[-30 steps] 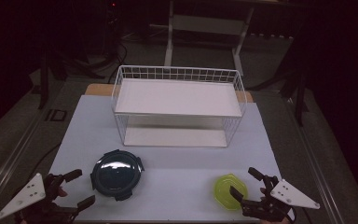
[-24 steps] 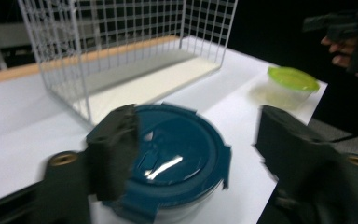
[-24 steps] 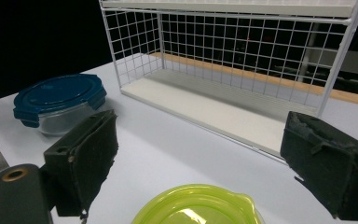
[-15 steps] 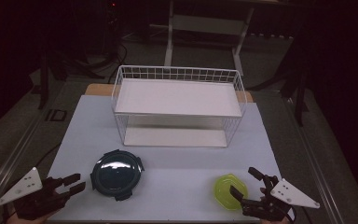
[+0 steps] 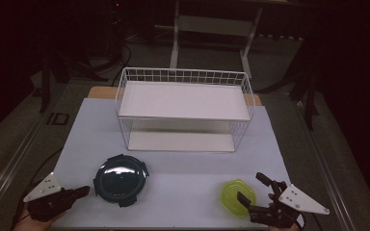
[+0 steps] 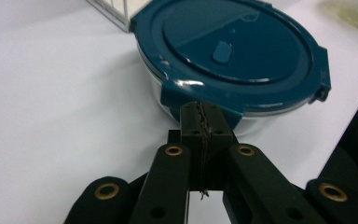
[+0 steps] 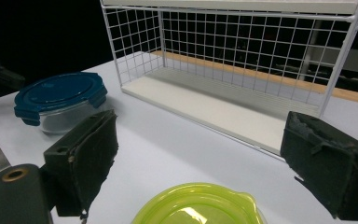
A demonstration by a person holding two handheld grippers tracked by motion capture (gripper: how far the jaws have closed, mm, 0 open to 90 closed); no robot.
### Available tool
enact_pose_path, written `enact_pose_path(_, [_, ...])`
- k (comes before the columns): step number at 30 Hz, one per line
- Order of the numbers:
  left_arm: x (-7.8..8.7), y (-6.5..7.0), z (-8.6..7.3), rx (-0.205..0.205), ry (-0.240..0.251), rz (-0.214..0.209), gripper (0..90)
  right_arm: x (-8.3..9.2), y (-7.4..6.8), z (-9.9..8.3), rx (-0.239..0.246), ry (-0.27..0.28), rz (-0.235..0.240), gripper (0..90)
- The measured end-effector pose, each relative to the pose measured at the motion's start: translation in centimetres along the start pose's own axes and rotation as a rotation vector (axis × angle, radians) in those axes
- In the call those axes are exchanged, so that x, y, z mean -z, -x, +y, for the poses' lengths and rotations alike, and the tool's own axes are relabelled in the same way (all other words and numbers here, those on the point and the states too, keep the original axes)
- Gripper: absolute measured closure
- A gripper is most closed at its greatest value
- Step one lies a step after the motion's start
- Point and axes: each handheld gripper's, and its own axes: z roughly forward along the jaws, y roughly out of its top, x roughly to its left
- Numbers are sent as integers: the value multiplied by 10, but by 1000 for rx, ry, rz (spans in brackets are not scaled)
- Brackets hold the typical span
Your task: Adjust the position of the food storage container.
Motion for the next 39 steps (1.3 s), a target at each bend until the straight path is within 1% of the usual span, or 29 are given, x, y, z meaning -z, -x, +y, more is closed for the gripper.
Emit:
enact_pose_path(2, [-2,1,0,-9,-13,11,885,0,0,0,-2,0,1,106])
enact_pose_path(5, [-5,-2,0,0,-27,11,886,0,0,0,-3,0,2,106])
enact_pose_path(6, [-7,-3,-1,4,-35,20,886,0,0,0,-3,0,3,106])
enact_pose_path(9, [-9,-5,-2,14,-34,13,887,0,0,0,1,1,2,106])
enact_pose_path(10, [-12,-5,-3,19,-35,7,887,0,0,0,1,1,2,106])
enact_pose_path(11, [-13,-5,-3,18,-36,8,887,0,0,0,-2,1,3,125])
enact_pose_path(13, [-15,-4,-2,15,-38,8,887,0,1,0,-3,3,-1,127])
enact_pose_path(15, [-15,-5,-2,24,-33,3,887,0,1,0,-4,4,0,127])
enact_pose_path(22, [-17,-6,2,18,-45,13,888,-1,0,0,1,0,7,127])
enact_pose_path(23, [-19,-7,5,12,-52,9,888,-2,-1,0,2,1,9,126])
enact_pose_path(29, [-26,-8,10,12,-55,-4,888,-3,-1,0,4,-8,17,121])
enact_pose_path(32, [-30,-8,13,12,-57,-7,888,-4,-1,0,5,-16,30,120])
enact_pose_path(39, [-39,-9,20,13,-61,-19,888,-3,-3,1,14,-10,19,125])
